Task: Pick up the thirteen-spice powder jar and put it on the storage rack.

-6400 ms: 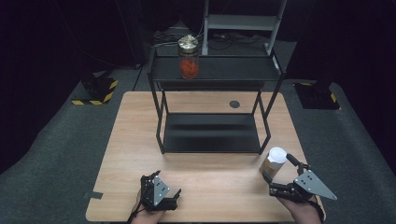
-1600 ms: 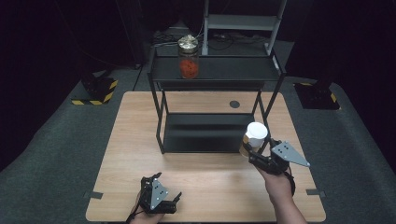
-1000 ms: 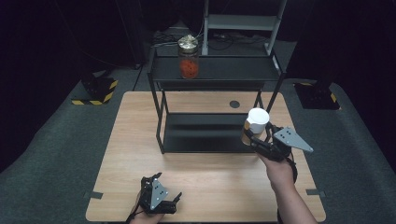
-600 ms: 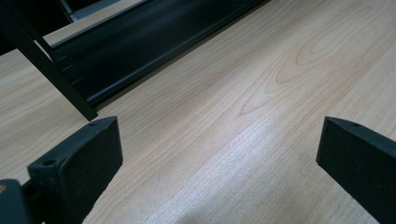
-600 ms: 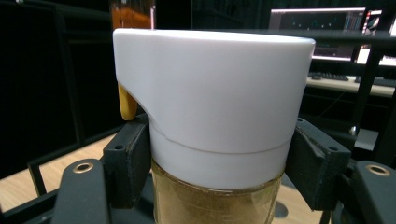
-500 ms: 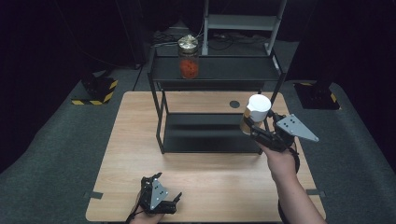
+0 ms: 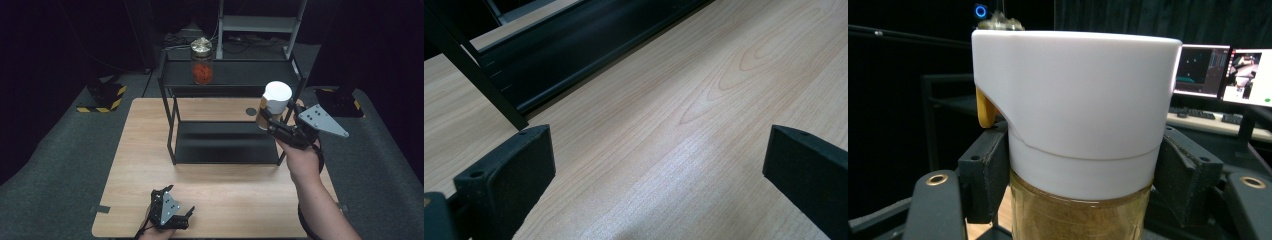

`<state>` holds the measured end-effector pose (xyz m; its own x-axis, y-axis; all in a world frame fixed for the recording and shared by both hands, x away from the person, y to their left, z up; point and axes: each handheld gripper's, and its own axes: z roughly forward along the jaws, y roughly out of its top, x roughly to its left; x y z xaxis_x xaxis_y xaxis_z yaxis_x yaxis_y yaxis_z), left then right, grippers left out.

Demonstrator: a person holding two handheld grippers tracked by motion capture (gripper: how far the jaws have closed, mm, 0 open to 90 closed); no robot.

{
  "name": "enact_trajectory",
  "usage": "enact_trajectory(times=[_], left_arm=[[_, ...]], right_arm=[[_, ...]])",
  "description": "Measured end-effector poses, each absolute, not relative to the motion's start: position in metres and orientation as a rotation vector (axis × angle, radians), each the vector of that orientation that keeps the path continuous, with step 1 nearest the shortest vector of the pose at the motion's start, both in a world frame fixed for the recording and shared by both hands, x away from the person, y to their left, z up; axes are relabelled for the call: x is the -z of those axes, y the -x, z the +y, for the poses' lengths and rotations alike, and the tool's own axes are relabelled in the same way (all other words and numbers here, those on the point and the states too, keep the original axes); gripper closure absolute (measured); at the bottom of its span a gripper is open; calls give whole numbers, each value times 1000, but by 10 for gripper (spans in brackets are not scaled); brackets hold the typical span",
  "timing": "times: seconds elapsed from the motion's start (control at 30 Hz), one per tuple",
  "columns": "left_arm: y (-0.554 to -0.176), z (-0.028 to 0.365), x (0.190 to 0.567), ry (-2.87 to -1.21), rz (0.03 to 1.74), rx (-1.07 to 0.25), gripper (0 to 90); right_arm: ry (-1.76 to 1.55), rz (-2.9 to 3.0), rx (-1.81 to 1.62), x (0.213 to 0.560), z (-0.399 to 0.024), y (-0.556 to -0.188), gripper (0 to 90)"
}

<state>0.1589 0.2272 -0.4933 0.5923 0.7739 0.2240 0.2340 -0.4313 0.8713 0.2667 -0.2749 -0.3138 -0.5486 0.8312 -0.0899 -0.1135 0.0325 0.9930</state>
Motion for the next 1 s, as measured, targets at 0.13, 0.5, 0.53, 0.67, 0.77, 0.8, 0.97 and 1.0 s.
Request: enact_trajectory(times=[0.13,0.5,0.53,0.67,0.77,0.8,0.97,1.0], left_arm=[[-159,228,493,-1958,804,-792,6],[-159,228,494,-1952,807,-786,6],[-159,228,494,-1948,808,-786,6],[-158,229,494,-1952,807,-785,6],[-158,229,494,-1950,807,-784,6],[-158,230,494,-1949,808,-783,6],[-158,230,494,-1943,813,-778,6],[-158,230,494,-1944,812,-779,6]], right_arm=[[-745,1556,-1631,303,-272,-268,294],[-748,1526,-1655,284,-266,-275,293],[-751,1523,-1657,283,-266,-275,293],[-765,1513,-1653,279,-265,-279,294],[-774,1505,-1661,277,-264,-282,293],[-774,1504,-1660,276,-264,-284,293],[-776,1507,-1661,270,-262,-294,293],[-772,1509,-1665,268,-261,-299,293]])
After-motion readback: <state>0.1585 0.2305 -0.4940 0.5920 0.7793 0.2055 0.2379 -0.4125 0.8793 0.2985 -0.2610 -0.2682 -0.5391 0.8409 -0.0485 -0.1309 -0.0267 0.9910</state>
